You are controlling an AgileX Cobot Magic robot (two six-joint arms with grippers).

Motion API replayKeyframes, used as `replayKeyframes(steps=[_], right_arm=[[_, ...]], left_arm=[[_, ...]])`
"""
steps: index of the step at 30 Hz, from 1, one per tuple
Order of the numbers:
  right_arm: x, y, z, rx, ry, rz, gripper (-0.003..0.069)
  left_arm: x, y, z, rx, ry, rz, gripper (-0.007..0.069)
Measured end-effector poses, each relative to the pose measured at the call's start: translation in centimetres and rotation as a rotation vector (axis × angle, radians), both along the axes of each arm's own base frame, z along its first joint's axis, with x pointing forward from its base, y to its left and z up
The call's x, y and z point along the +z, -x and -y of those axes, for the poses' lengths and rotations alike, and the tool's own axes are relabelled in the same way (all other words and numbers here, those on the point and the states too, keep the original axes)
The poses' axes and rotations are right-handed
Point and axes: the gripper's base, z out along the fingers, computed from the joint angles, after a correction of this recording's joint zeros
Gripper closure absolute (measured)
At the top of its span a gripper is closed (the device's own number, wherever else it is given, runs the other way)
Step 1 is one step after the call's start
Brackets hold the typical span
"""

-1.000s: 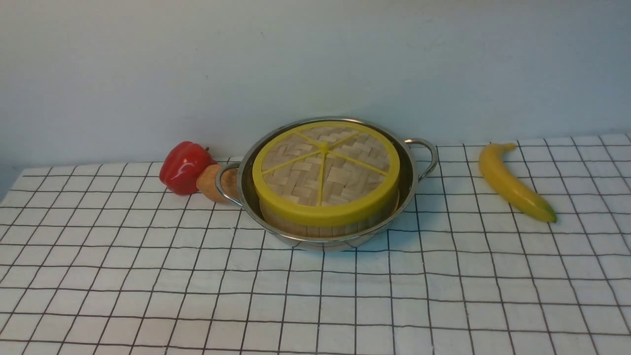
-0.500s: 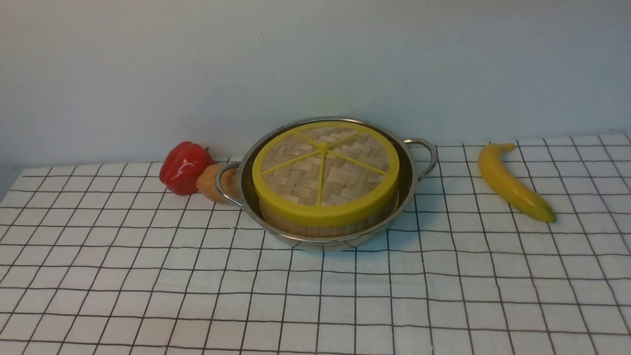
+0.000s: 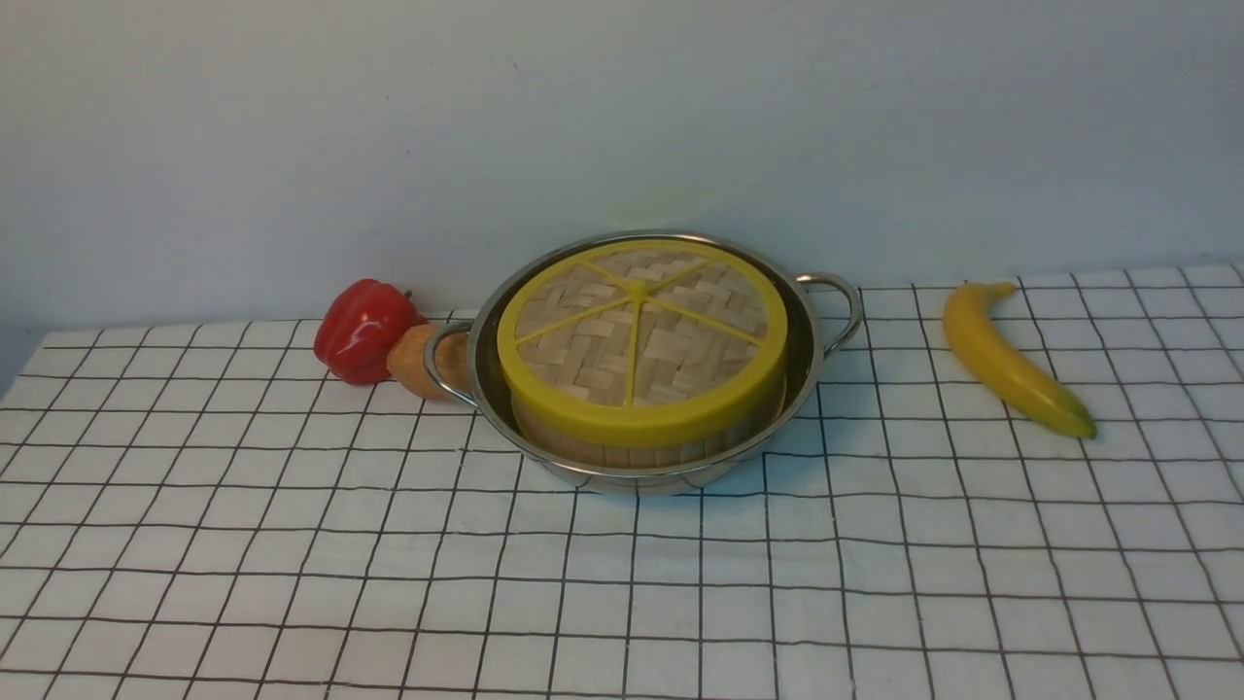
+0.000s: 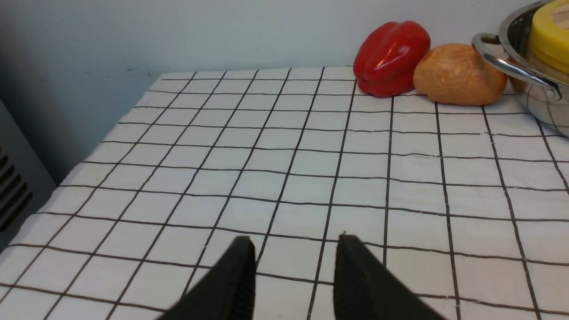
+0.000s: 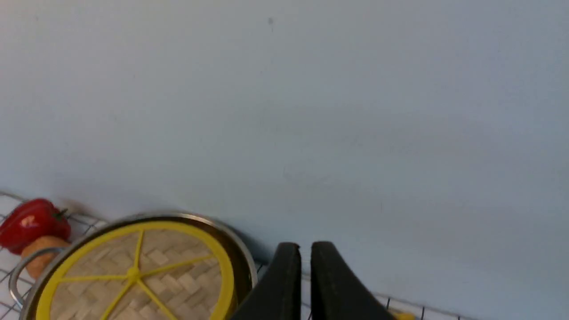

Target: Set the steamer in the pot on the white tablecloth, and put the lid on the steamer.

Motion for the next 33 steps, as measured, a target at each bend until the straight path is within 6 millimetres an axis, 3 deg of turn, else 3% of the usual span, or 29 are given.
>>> replayKeyframes(steps=[1,2,4,11,13,15,22,27,33], right_arm=[[-3.1,0.9,0.2,-0.003,0.001,-0.025,0.0586],[-4.5,1.9,0.6,-0.009,-0.006,-0.009,0.0582],[-5.4,3.4,1.2,-0.018,-0.024,0.039,0.0578],[-13.0,12.2,4.9,-0.149,-0.128,0.224,0.0551],[-13.9,13.7,5.4,-0.179,-0.146,0.256,0.0548],[-16.5,15.4,5.9,-0.220,-0.155,0.272,0.0540],[-22.0,18.0,6.4,-0.244,-0.080,0.331,0.0516],[-24.1,19.0,6.4,-0.246,-0.106,0.358,0.0503],[-26.5,19.0,6.4,-0.253,-0.100,0.211,0.0486]], left_arm=[[0.0,0.0,0.0,0.000,0.000,0.000,0.0382],[0.0,0.0,0.0,0.000,0.000,0.000,0.0382],[0.0,0.0,0.0,0.000,0.000,0.000,0.0382],[0.0,0.0,0.0,0.000,0.000,0.000,0.0382],[0.0,0.0,0.0,0.000,0.000,0.000,0.0382],[0.0,0.0,0.0,0.000,0.000,0.000,0.0382],[0.0,0.0,0.0,0.000,0.000,0.000,0.0382],[0.0,0.0,0.0,0.000,0.000,0.000,0.0382],[0.0,0.0,0.0,0.000,0.000,0.000,0.0382]])
